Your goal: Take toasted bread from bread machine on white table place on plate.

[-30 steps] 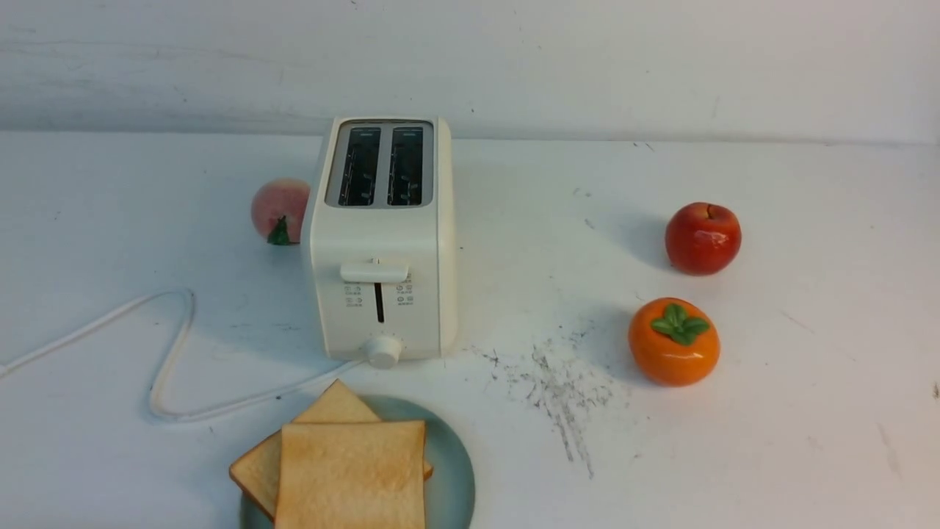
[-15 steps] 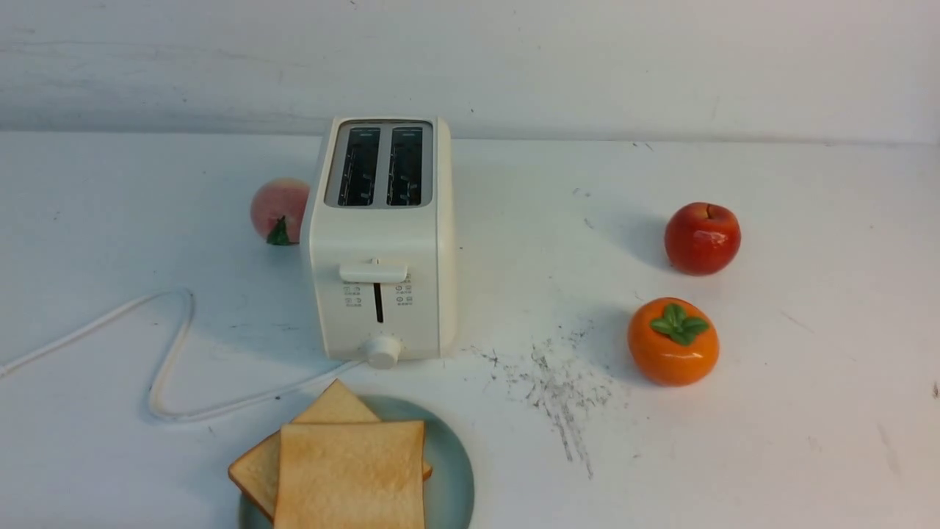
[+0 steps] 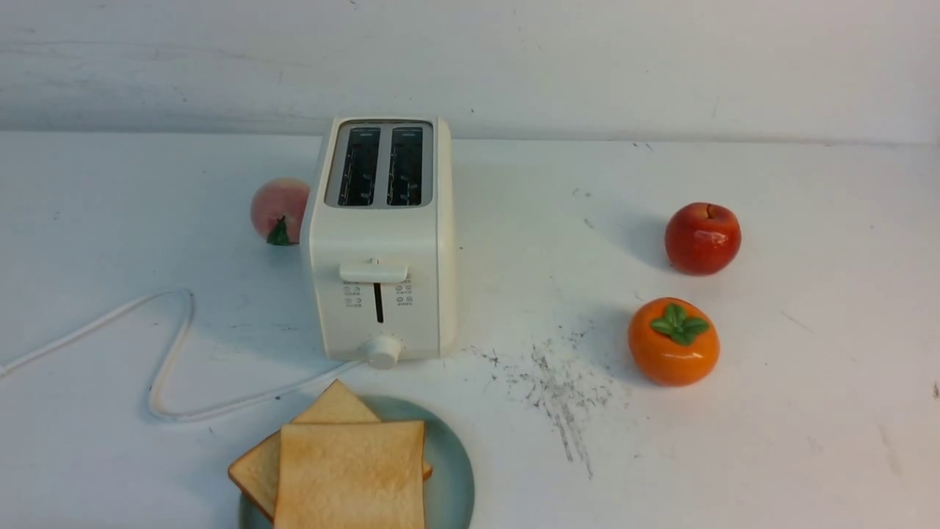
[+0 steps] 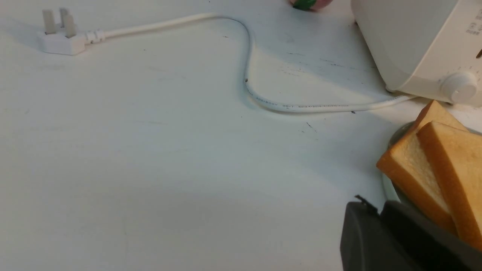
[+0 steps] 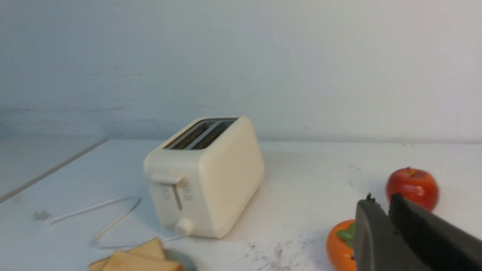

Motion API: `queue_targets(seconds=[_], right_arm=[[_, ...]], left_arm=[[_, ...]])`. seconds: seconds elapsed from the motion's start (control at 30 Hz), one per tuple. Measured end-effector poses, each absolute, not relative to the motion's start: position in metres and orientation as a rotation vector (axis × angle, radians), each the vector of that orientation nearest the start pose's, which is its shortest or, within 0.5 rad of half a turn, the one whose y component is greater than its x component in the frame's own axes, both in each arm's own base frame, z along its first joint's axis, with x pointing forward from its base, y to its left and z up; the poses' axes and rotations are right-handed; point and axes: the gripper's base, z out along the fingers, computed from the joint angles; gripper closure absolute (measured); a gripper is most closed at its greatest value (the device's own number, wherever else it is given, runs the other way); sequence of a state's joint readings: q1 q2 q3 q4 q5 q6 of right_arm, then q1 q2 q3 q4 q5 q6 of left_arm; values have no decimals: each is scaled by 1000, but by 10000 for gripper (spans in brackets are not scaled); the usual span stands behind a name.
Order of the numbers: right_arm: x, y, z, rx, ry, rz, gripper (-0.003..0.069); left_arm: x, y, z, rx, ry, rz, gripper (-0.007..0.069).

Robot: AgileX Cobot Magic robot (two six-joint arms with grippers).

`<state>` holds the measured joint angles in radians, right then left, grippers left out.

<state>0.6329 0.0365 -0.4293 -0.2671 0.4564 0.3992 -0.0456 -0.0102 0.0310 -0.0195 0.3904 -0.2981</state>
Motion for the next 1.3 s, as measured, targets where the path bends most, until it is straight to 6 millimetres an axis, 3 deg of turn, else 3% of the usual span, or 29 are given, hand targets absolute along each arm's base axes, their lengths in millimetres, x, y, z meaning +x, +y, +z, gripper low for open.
queue_targets(seconds=[0.2,0.47,0.6,0.73,0.77,0.83,0.9,1.3], right_arm=[[18,14,311,-415,1507,590,583],[16,15,305,-435,1487,593,576],[25,17,277,-355,1542,495,571],[43,15,225,-205,1712,292,563],[44,15,222,-197,1721,283,562],[50,11,192,-104,1816,192,560],[51,7,174,-39,1886,137,559],[52,2,174,46,1879,64,545]], left_arm=[[52,-3,168,-252,1886,-253,567],[52,-3,168,-252,1887,-253,555],[52,-3,168,-252,1887,-253,553],[52,-3,168,-252,1887,-253,552],[52,-3,168,-252,1887,-253,552],[52,-3,168,-252,1887,-253,552],[52,-3,168,-252,1887,-253,551],[52,-3,168,-252,1888,-253,538]])
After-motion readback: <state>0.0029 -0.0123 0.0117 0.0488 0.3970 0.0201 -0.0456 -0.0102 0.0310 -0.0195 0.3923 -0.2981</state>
